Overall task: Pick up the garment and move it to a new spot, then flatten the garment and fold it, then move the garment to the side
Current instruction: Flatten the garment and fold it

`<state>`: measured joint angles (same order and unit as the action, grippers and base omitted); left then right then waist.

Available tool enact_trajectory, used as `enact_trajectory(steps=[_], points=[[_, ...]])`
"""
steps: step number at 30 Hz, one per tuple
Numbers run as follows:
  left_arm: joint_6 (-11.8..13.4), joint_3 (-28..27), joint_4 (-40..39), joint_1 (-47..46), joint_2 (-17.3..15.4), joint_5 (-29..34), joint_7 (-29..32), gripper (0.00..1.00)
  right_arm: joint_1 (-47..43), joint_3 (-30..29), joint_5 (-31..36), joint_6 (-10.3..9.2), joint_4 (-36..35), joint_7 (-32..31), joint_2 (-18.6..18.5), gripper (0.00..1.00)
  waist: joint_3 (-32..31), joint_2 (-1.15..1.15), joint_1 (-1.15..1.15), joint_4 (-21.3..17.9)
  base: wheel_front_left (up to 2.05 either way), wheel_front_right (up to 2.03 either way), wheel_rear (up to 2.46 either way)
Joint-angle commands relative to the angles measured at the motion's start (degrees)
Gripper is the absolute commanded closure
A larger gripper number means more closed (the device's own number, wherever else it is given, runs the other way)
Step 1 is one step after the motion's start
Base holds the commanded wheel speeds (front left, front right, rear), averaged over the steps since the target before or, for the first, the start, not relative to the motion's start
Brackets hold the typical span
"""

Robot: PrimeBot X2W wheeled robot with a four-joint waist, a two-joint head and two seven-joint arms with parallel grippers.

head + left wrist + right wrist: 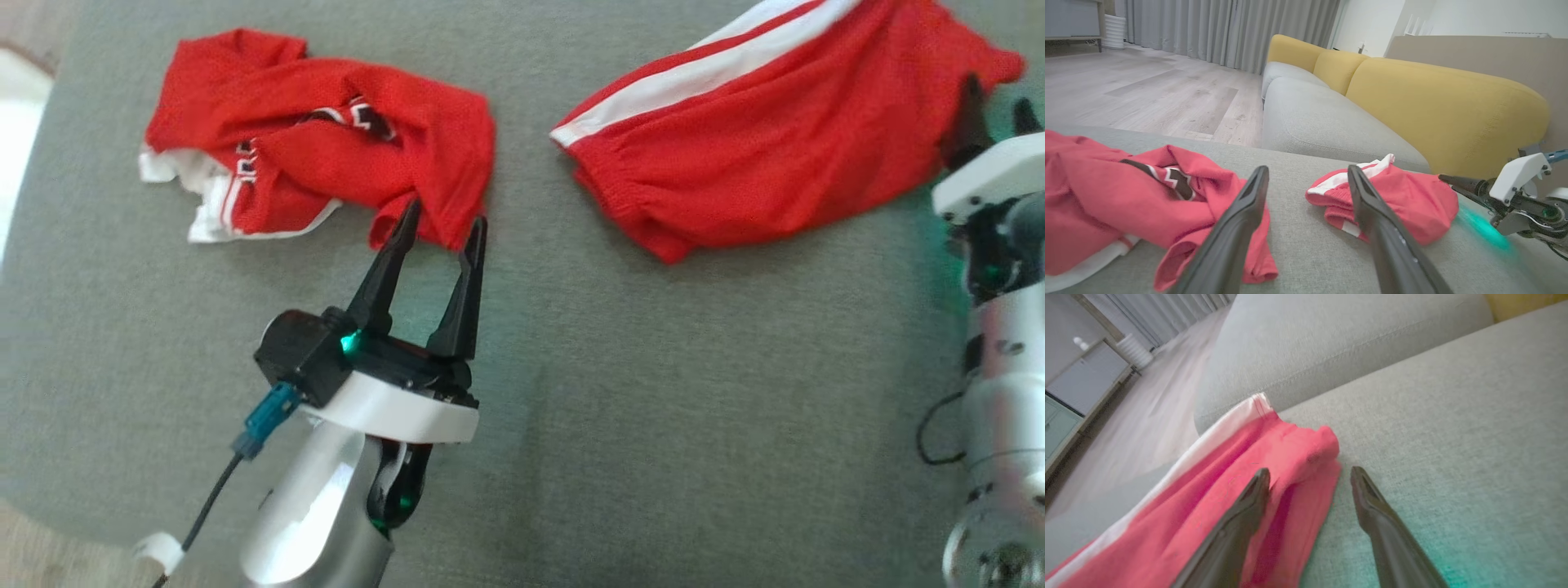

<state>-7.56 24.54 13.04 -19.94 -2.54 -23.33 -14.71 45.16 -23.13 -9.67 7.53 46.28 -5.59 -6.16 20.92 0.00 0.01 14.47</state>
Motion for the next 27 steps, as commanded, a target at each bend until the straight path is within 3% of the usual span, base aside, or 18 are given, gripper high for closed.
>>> enact_trajectory(steps=[1, 12, 13, 14, 15, 27], points=[[0.1, -0.9, -2.0, -2.0, -0.3, -0.5, -0.3, 0.0, 2.7, -0.9, 2.4, -0.04, 0.6, -0.9, -0.6, 0.0, 1.3, 0.0, -0.01, 1.8, 0.0, 0.0, 0.0], [0.3, 0.3, -2.9, -3.9, -0.3, -1.8, -0.3, 0.0, 8.4, -8.0, 9.7, -0.04, 10.6, -5.2, -0.8, 0.0, 3.1, 0.0, -0.01, 3.8, 0.0, 0.0, 0.0], [0.4, 0.3, -2.9, -4.0, -0.3, -1.8, -0.3, 0.0, 8.9, -7.8, 9.8, -0.04, 11.3, -5.4, -0.6, 0.11, 3.2, 0.0, -0.01, 3.8, 0.0, 0.0, 0.0], [0.4, 0.2, -2.9, -4.0, -0.3, -1.8, -0.3, 0.0, 9.2, -7.6, 9.8, -0.04, 11.9, -5.5, -0.5, 0.64, 3.2, 0.0, -0.01, 3.7, 0.0, 0.0, 0.0], [0.4, 0.2, -2.9, -4.0, -0.3, -1.8, -0.3, 0.0, 9.5, -7.1, 9.8, -0.04, 12.3, -5.4, -0.4, 1.0, 3.3, 0.0, -0.01, 3.7, 0.0, 0.0, 0.0], [0.5, -2.0, -1.9, -2.9, -0.3, -1.2, -0.3, 0.0, 9.0, -5.2, 2.3, -0.04, 11.9, 4.4, -0.7, 1.0, 0.1, 0.0, -0.01, 0.4, 0.0, 0.0, 0.0]])
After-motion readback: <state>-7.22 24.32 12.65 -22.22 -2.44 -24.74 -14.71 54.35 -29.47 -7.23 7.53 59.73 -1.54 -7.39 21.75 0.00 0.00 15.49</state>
